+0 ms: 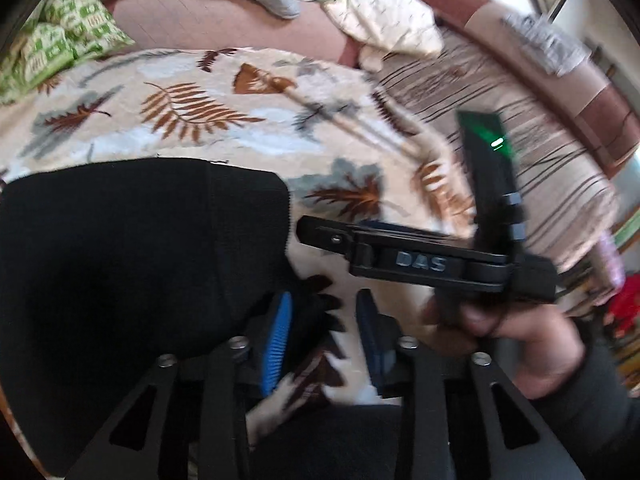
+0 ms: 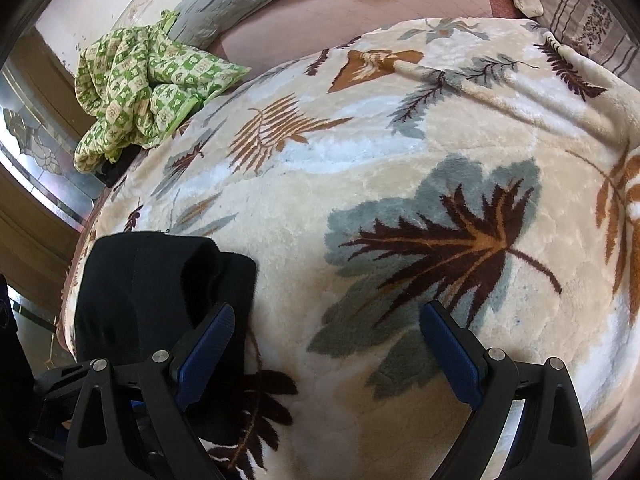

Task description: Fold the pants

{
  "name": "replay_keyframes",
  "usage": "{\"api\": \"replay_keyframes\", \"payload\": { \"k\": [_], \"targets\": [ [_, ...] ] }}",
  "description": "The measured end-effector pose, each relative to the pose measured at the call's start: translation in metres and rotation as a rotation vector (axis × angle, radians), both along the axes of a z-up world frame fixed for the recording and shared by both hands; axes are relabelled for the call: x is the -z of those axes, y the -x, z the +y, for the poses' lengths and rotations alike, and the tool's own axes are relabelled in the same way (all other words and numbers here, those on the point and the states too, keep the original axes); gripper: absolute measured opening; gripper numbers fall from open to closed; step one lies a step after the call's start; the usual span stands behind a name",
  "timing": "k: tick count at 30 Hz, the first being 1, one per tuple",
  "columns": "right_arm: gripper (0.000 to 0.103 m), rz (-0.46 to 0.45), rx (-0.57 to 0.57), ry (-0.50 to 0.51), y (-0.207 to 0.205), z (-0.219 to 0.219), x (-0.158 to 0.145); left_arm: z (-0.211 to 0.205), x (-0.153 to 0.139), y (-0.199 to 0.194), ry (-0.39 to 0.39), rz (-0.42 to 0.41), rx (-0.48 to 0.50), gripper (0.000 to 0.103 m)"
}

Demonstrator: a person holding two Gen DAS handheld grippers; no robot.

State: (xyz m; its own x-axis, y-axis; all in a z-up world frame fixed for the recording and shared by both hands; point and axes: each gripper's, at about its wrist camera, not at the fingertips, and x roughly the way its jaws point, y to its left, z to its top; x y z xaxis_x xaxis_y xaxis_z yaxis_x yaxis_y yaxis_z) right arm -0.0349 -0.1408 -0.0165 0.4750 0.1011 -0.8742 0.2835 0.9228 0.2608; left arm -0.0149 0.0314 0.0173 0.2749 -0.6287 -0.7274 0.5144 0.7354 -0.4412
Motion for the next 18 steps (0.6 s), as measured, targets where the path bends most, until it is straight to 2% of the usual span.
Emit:
{"api": "replay_keyframes", "payload": {
  "k": [1,3,6,7,8,9,11,13,14,16,17,18],
  "targets": [
    [0.093,-0.005,0.009,-0.008,0.000,-0.002,-0.001,0.007,-0.003,0.002,0.026,-0.001,0.001,0.034],
    [0.092,-0.030,0.051,-0.008,0.004,-0.008,-0.007,0.031,-0.013,0.014,0.072,-0.054,-0.031,0.034],
    [0.083,-0.122,0.066,0.031,0.012,-0.011,-0.029,0.086,-0.028,0.034,0.148,-0.134,-0.132,0.034],
    [0.082,-0.169,0.030,0.037,0.015,-0.007,-0.040,0.102,-0.030,0.039,0.161,-0.157,-0.171,0.034],
    [0.080,-0.240,-0.053,0.042,0.019,0.005,-0.054,0.122,-0.032,0.044,0.168,-0.184,-0.227,0.034],
    [0.075,-0.281,-0.122,0.037,0.021,0.015,-0.063,0.137,-0.032,0.046,0.173,-0.196,-0.270,0.033],
    [0.057,-0.352,-0.362,-0.021,0.027,0.048,-0.076,0.159,-0.024,0.044,0.184,-0.174,-0.334,0.013],
    [0.016,-0.343,-0.538,-0.042,0.029,0.077,-0.075,0.163,-0.014,0.041,0.167,-0.139,-0.352,0.008],
    [0.010,-0.319,-0.592,-0.032,0.028,0.088,-0.071,0.162,-0.007,0.039,0.168,-0.130,-0.352,0.007],
    [0.009,-0.239,-0.653,0.001,0.022,0.102,-0.055,0.156,0.005,0.033,0.154,-0.101,-0.360,0.005],
    [0.009,-0.169,-0.663,0.006,0.017,0.105,-0.042,0.149,0.018,0.028,0.122,-0.082,-0.365,0.004],
    [0.000,-0.099,-0.667,0.020,0.013,0.105,-0.029,0.144,0.026,0.024,0.087,-0.062,-0.369,0.003]
  ]
}}
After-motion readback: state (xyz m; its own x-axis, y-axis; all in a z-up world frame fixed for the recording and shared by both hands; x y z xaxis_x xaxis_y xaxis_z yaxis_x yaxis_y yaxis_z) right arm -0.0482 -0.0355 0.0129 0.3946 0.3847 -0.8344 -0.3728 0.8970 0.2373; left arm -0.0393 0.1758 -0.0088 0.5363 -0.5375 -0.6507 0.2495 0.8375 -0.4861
